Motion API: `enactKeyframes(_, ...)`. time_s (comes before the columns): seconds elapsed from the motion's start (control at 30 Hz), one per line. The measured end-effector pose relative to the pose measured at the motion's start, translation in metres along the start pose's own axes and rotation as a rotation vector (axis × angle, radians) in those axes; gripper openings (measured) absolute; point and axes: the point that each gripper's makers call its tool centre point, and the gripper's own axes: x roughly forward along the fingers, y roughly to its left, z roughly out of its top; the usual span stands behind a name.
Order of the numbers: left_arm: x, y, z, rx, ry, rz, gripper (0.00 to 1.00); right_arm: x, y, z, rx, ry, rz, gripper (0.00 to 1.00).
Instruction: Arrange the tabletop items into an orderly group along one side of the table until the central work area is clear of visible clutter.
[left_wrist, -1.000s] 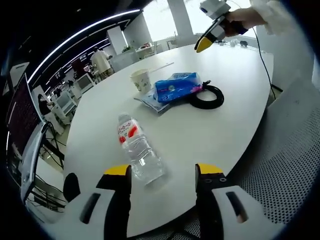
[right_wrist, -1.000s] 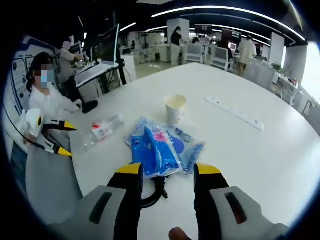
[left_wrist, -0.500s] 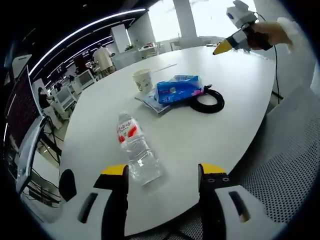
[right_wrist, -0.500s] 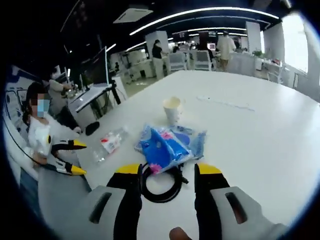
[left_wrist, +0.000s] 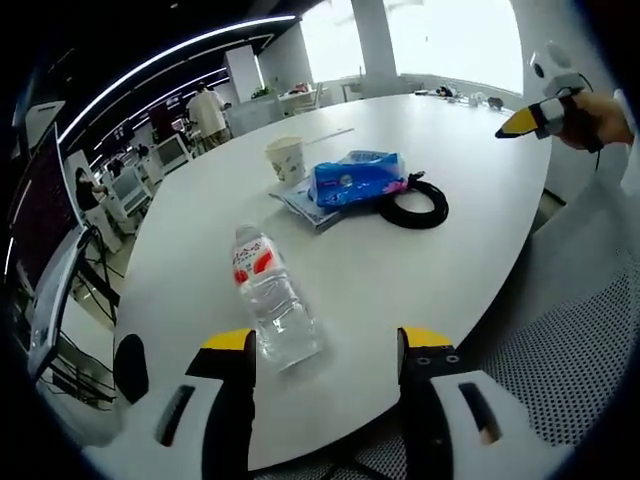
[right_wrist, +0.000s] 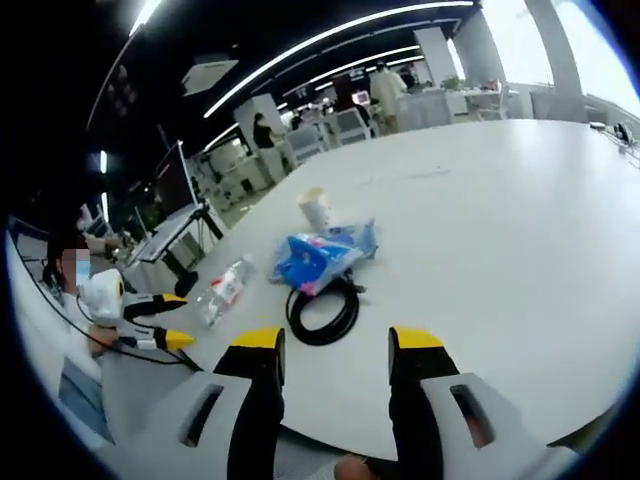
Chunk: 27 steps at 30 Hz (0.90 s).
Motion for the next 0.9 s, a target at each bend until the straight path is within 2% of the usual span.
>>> enactKeyframes(0.4, -0.002, -0.002, 0.000, 0.015, 0.009, -0.006, 0.58, -0.004, 0.004, -0.003, 0.028, 0.017, -0.005, 0.41)
enactKeyframes(0.53, -0.002, -0.001, 0.000, 0.006, 0.019, -0.008, 0.59, -0.004, 0.003, -0.003, -0.005, 0.039, -0.021, 0.41)
enactKeyframes(0.63, -0.005, 0.004, 0.005, -0.077, 0.005, -0.015, 0.60, -0.004, 0.004, -0.003, -0.027, 0.048, -0.024, 0.41)
enactKeyframes(0.8, -0.009, 0.013, 0.015, -0.177, -0.026, -0.017, 0.58, -0.004, 0.005, -0.003, -0.006, 0.037, -0.024, 0.40)
enactKeyframes(0.83, -0.009, 0.018, 0.021, -0.220, -0.038, -0.017, 0.57, -0.004, 0.006, -0.004, -0.003, 0.039, -0.024, 0.40)
enactKeyframes(0.9, -0.009, 0.027, 0.029, -0.231, -0.051, -0.010, 0.57, -0.005, 0.008, -0.006, -0.007, 0.044, -0.021, 0.40)
